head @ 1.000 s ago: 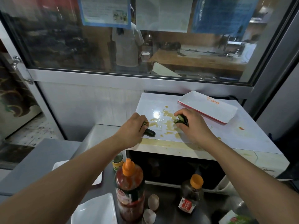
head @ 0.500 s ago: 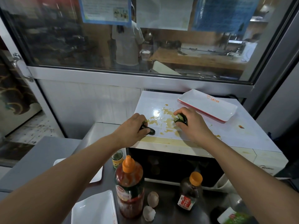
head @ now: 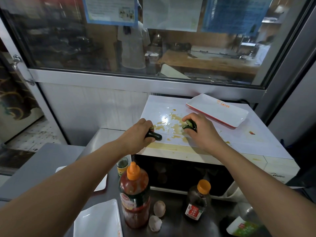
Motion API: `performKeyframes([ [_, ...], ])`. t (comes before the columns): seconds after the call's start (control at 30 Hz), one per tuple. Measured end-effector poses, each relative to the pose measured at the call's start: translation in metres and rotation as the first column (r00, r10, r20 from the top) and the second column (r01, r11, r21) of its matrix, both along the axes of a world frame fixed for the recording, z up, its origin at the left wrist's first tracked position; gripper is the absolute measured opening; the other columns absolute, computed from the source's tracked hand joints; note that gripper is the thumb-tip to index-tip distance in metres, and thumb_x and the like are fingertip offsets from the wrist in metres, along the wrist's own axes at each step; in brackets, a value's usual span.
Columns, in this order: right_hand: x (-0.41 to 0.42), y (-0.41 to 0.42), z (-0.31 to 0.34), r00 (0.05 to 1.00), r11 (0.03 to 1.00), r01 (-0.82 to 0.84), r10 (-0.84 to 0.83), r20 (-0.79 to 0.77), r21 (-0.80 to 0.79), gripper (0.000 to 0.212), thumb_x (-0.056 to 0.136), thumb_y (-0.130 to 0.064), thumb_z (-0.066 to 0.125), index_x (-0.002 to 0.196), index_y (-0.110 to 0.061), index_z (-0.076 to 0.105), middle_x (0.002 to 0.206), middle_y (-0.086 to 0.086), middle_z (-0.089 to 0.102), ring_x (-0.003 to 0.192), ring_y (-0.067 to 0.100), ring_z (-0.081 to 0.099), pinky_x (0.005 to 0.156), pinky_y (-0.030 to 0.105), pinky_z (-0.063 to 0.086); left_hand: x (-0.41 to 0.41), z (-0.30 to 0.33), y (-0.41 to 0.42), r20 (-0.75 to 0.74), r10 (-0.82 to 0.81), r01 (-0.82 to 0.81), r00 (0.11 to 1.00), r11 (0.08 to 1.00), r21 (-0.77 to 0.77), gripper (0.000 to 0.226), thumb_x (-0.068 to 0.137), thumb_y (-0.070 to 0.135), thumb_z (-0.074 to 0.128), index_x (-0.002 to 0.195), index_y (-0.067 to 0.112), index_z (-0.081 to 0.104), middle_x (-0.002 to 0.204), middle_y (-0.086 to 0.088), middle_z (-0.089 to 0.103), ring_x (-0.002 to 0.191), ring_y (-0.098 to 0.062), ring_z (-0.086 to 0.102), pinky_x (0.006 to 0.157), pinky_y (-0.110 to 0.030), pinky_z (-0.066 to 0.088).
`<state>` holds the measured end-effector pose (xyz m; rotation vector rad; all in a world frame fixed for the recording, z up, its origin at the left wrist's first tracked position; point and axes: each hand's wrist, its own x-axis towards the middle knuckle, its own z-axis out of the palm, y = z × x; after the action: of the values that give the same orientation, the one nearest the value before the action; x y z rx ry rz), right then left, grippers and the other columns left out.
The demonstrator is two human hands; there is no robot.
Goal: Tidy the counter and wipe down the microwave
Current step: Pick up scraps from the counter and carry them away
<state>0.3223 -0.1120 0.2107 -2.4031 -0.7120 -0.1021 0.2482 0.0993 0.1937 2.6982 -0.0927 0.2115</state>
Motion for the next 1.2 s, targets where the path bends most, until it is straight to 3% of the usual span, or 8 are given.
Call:
performKeyframes([
  [0.17,0.000,-0.007,0.001,1.000,1.000,0.009,-0.010,0.004,0.007,0.029,0.089,-0.013,0.060,0.118,-0.018,0.055,0.119,0.006,0.051,0.096,0.014,0.045,0.081,0.019,0.031,0.002,0.001,-0.005,0.004,0.056,-0.056,0.998,0.998,0.003,0.021,0.091,0.025,0.056,0.104,0.011,0.051,0.097,-0.002,0.046,0.079,-0.017,0.047,0.069,-0.025,0.036],
  [0.4,-0.003,-0.020,0.005,1.000,0.999,0.023,-0.024,0.016,0.043,0.029,0.089,-0.013,0.061,0.117,-0.019,0.056,0.110,-0.001,0.047,0.094,0.011,0.043,0.079,0.016,0.028,0.001,0.013,-0.024,0.015,0.113,-0.110,0.993,0.982,-0.153,0.017,0.092,0.022,0.053,0.097,0.006,0.051,0.092,-0.010,0.052,0.076,-0.020,0.047,0.060,-0.020,0.034],
  [0.53,-0.010,-0.034,0.011,0.999,0.996,0.024,-0.026,0.026,0.083,0.029,0.089,-0.011,0.062,0.116,-0.018,0.057,0.105,-0.006,0.044,0.093,0.010,0.043,0.073,0.012,0.027,-0.001,0.022,-0.048,0.018,0.119,-0.112,0.993,0.968,-0.222,0.018,0.093,0.022,0.052,0.098,0.004,0.050,0.086,-0.007,0.050,0.070,-0.017,0.042,0.054,-0.020,0.030],
  [0.7,-0.018,-0.064,0.021,0.999,0.992,0.039,-0.041,0.015,0.121,0.027,0.089,-0.013,0.060,0.115,-0.021,0.056,0.109,0.001,0.049,0.093,0.014,0.047,0.079,0.021,0.032,-0.004,0.032,-0.080,0.020,0.122,-0.115,0.992,0.970,-0.216,0.017,0.094,0.026,0.051,0.094,0.009,0.047,0.079,-0.001,0.048,0.063,-0.009,0.040,0.050,-0.017,0.026],
  [0.8,-0.023,-0.085,0.027,0.998,0.990,0.043,-0.049,0.036,0.136,0.026,0.089,-0.013,0.060,0.113,-0.022,0.056,0.106,0.000,0.049,0.090,0.013,0.046,0.073,0.015,0.033,-0.008,0.038,-0.101,0.025,0.128,-0.118,0.992,0.964,-0.240,0.018,0.094,0.027,0.052,0.090,0.011,0.044,0.072,0.003,0.044,0.061,-0.008,0.039,0.051,-0.021,0.027],
  [0.87,-0.026,-0.098,0.029,0.997,0.989,0.047,-0.055,0.053,0.141,0.025,0.089,-0.013,0.061,0.112,-0.022,0.056,0.104,0.000,0.048,0.087,0.012,0.046,0.067,0.007,0.031,-0.011,0.041,-0.115,0.035,0.118,-0.105,0.992,0.963,-0.249,0.021,0.094,0.027,0.052,0.087,0.009,0.042,0.070,0.003,0.042,0.060,-0.009,0.039,0.051,-0.022,0.025],
  [0.97,-0.035,-0.116,0.031,0.995,0.988,0.069,-0.079,0.063,0.139,0.026,0.089,-0.014,0.061,0.113,-0.022,0.056,0.103,-0.002,0.048,0.088,0.012,0.045,0.068,0.014,0.031,-0.017,0.045,-0.136,0.045,0.085,-0.071,0.995,0.965,-0.251,0.022,0.094,0.025,0.052,0.086,0.008,0.041,0.071,0.002,0.042,0.061,-0.010,0.038,0.051,-0.021,0.025],
  [1.2,-0.072,-0.150,0.034,0.977,0.978,0.184,-0.193,0.092,0.098,0.028,0.089,-0.016,0.062,0.115,-0.023,0.056,0.106,-0.004,0.047,0.092,0.010,0.045,0.071,0.015,0.032,-0.026,0.047,-0.171,0.059,-0.050,0.064,0.997,0.962,-0.266,0.019,0.095,0.025,0.051,0.087,0.010,0.042,0.075,0.000,0.046,0.061,-0.012,0.040,0.052,-0.024,0.028],
])
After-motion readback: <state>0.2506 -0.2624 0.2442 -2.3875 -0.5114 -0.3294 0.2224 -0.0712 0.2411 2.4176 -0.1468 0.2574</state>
